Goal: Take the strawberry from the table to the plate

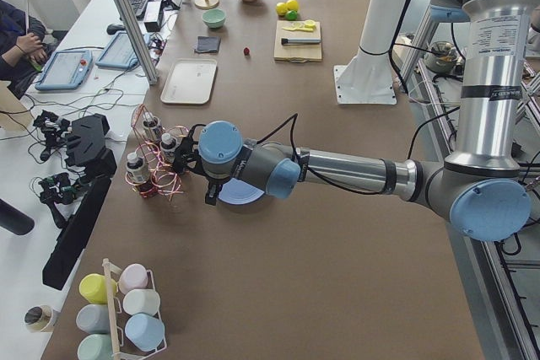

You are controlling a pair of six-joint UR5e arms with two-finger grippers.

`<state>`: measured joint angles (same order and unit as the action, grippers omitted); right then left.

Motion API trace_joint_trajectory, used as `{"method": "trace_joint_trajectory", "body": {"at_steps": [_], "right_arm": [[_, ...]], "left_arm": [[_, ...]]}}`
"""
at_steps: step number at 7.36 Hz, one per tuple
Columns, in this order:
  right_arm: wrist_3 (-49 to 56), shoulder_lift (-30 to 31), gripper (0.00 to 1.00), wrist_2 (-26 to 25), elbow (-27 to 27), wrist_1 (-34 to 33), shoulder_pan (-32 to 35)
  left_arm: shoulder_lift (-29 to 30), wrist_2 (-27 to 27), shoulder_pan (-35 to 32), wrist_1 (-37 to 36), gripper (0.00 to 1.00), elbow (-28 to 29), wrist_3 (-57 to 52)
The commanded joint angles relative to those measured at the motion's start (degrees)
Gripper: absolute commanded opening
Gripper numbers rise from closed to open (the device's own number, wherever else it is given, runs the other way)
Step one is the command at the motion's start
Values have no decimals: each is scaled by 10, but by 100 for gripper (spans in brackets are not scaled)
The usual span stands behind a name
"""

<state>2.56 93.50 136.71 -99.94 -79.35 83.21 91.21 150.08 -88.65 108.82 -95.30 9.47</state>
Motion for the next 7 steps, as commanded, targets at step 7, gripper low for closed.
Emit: {"method": "trace_joint_trajectory", "body": {"at_steps": [7], "right_arm": [[-452,-75,99,-164,-46,122,-266]], "left_arm": [[38,-181,223,321,98,207,219]]}}
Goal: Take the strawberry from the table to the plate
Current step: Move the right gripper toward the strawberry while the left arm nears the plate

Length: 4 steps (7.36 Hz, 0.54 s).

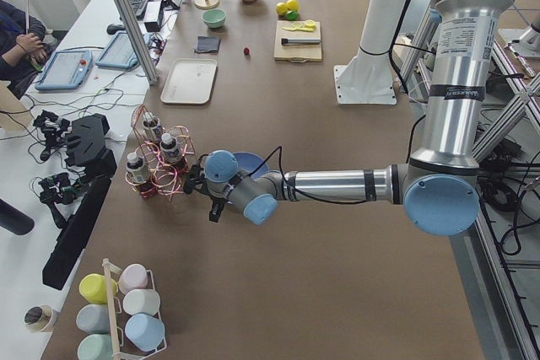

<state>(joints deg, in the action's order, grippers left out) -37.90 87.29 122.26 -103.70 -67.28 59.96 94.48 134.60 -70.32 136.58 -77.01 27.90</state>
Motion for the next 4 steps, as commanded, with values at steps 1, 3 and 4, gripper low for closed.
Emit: {"method": "trace_joint_trajectory", "body": {"at_steps": [1,3,4], "right_arm": [[-54,-16,99,-28,-13,1,-45],[-54,-16,99,-30,-18,1,-48],[-54,-16,99,-34,-17,1,-48]], "left_arm": [[12,-33,45,49,94,40,36],[12,-30,46,69,71,53,40],[12,-28,47,69,58,53,41]]}}
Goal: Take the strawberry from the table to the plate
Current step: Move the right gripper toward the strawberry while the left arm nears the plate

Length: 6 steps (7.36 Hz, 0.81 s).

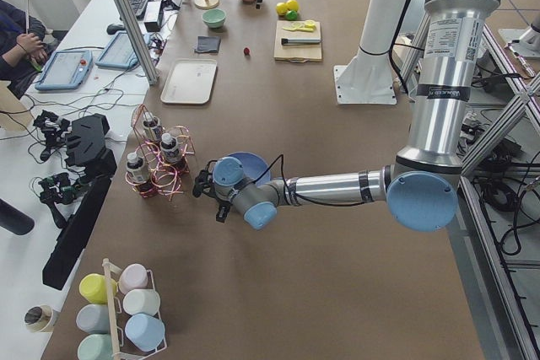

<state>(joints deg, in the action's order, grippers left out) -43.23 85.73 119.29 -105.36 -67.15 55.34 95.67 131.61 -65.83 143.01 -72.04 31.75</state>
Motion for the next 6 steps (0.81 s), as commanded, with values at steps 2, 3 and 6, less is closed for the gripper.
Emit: {"method": "trace_joint_trajectory", "body": {"at_steps": [2,3,6], "right_arm": [[-1,0,99,-8,0,0,-2],[-1,0,99,-9,0,0,-2],[-1,0,99,-13,1,0,-2]], "left_arm": [[1,3,7,5,56,3,2],[2,4,7,5,56,3,3],[7,19,11,5,42,3,3]]}}
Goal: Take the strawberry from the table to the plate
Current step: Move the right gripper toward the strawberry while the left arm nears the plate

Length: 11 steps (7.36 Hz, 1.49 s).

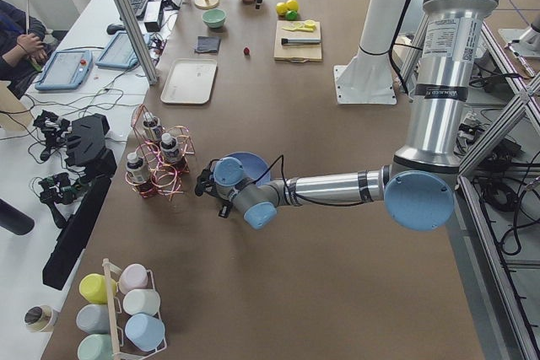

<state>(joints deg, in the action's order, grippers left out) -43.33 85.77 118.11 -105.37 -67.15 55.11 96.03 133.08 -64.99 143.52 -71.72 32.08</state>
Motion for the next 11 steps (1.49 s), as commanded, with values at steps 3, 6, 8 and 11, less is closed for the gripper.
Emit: {"method": "trace_joint_trajectory", "body": {"at_steps": [3,6,8,11], "right_arm": [[0,4,99,-1,1,0,0],[0,5,99,1,1,0,0],[0,4,99,5,0,0,0],[0,1,99,9,0,0,0]], "left_arm": [[5,4,10,1,16,-1,0],[4,22,10,17,0,-31,62],[5,67,10,18,0,-94,177],[45,-16,112,14,0,-171,356]]}}
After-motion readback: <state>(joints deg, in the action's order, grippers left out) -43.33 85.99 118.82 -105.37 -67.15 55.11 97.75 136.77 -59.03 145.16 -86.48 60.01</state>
